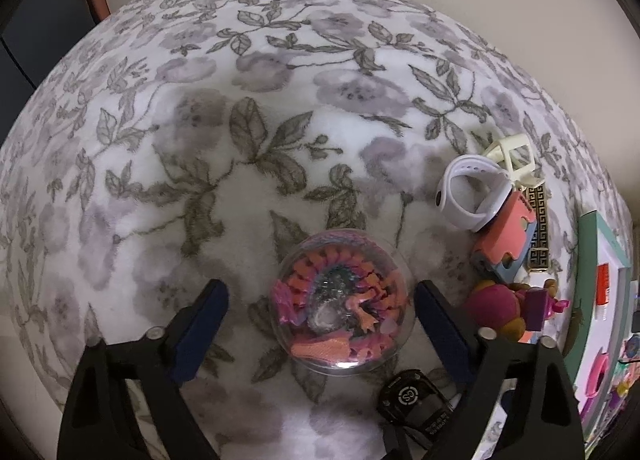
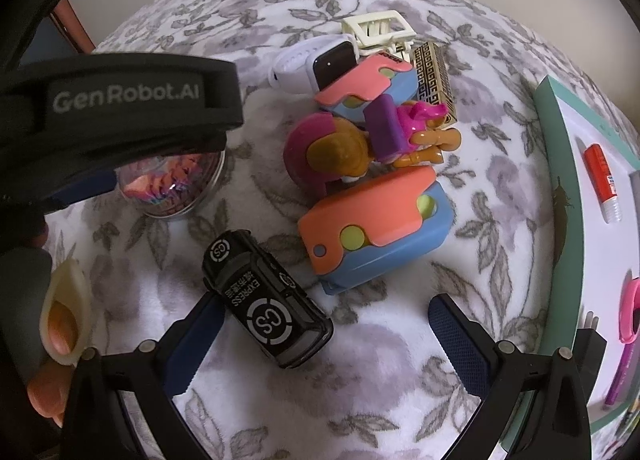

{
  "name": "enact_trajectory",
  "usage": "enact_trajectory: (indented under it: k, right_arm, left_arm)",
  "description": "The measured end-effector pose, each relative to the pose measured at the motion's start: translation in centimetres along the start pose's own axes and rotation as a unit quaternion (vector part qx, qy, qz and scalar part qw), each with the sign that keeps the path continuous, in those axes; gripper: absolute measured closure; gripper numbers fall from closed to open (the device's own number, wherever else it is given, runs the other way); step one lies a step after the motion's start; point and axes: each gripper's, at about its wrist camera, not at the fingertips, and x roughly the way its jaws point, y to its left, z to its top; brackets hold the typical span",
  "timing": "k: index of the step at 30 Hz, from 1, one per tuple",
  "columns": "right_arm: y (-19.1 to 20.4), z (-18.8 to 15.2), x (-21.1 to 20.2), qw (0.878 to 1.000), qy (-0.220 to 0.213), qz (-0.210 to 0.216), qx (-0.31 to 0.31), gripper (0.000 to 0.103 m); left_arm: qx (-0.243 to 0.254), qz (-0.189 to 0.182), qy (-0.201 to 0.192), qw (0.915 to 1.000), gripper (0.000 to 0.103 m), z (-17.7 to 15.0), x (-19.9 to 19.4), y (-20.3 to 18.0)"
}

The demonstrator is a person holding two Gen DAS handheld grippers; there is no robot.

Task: Organize rigid objects
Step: 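Grasp the clear round container with the left tool while the right tool grasps the black toy car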

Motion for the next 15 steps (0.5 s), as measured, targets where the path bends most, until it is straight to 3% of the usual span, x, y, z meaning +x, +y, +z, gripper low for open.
enact_trajectory:
  k: [3,7,12,15]
  right_arm:
    - [0.5,0.0,-0.2,1.0,-0.002,0.006,0.0,0.008]
    - [1.4,-0.3,-0.8,1.0,-0.005,0.017,-0.009,0.022]
    - [2.2,-0.7,-1.5,0.999,-0.005,0.037,-0.011,0.047]
    - [2.6,-1.0,-1.7,0.999,-0.003,0.035,-0.016,0.05]
  left_arm:
    - [0.0,-0.01,0.003,0.9999,0.03,-0.2,0.1,0.1]
    - [0.006,-0.005,0.006,1.0,0.03,-0.3,0.1,0.0]
    - [-0.003,0.0,0.013,0.9999,0.03,-0.4,0.1,0.4]
    - [-0.006,0.003,0.015,0.9999,0.03,-0.6,-0.1,0.7]
